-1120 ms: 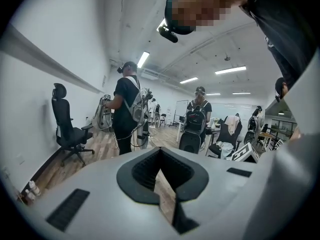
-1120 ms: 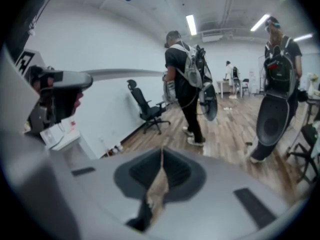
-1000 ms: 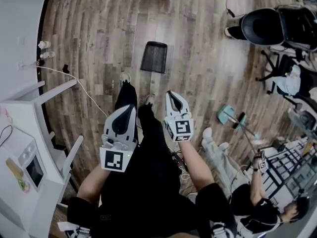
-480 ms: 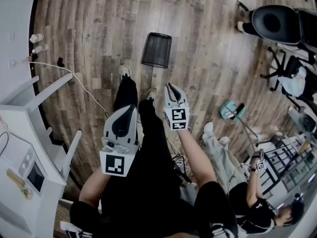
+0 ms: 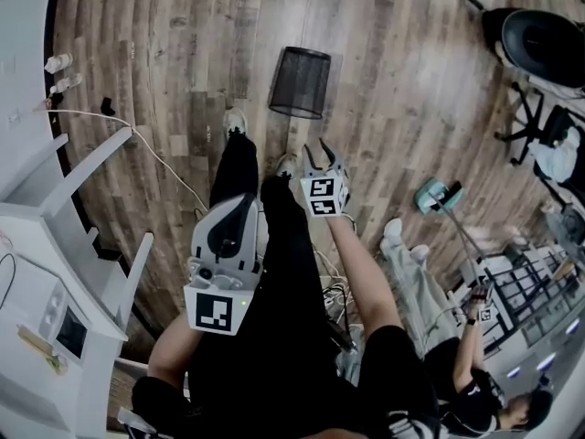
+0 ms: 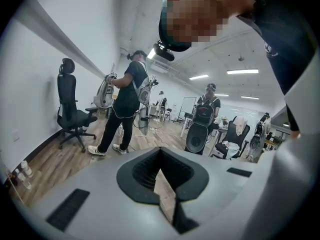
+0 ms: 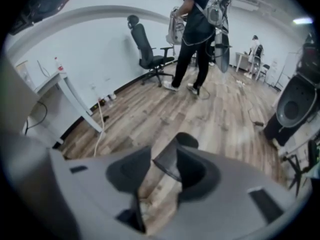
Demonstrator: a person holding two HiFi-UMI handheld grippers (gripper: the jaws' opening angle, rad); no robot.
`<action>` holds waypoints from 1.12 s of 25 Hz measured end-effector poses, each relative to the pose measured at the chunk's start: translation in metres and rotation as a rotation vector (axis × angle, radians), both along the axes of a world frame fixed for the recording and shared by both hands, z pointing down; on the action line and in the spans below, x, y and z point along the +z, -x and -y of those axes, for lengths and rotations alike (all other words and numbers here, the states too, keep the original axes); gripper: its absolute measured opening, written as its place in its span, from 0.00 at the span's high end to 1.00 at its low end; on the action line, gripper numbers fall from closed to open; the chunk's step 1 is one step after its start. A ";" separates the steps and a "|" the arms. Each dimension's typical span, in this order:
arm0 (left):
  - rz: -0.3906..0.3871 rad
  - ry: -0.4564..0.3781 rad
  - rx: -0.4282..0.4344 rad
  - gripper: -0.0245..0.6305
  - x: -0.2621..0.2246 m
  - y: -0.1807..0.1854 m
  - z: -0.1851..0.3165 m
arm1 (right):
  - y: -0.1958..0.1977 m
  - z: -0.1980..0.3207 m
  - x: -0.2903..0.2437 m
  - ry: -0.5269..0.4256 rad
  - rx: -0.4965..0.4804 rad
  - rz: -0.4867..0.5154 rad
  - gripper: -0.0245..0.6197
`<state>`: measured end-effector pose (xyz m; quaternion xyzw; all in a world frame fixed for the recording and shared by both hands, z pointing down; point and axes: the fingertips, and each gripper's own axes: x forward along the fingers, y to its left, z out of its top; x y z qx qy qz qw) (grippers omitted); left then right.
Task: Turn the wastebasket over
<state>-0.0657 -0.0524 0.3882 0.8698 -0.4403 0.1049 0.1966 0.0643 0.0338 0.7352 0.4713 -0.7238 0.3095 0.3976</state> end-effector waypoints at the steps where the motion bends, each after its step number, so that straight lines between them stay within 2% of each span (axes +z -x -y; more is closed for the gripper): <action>1: 0.004 0.003 -0.006 0.91 0.005 0.001 0.002 | -0.001 -0.001 0.013 0.014 -0.001 -0.006 0.70; 11: -0.009 0.014 -0.060 0.91 0.054 -0.002 0.016 | -0.014 -0.020 0.143 0.128 -0.105 -0.140 0.65; 20: 0.022 0.004 -0.083 0.91 0.105 0.007 0.025 | -0.030 -0.028 0.249 0.204 -0.275 -0.306 0.62; 24: 0.039 0.011 -0.104 0.91 0.125 0.015 0.028 | -0.035 -0.034 0.283 0.217 -0.346 -0.370 0.61; 28: 0.045 0.016 -0.118 0.91 0.138 0.020 0.033 | -0.034 -0.032 0.305 0.227 -0.355 -0.416 0.59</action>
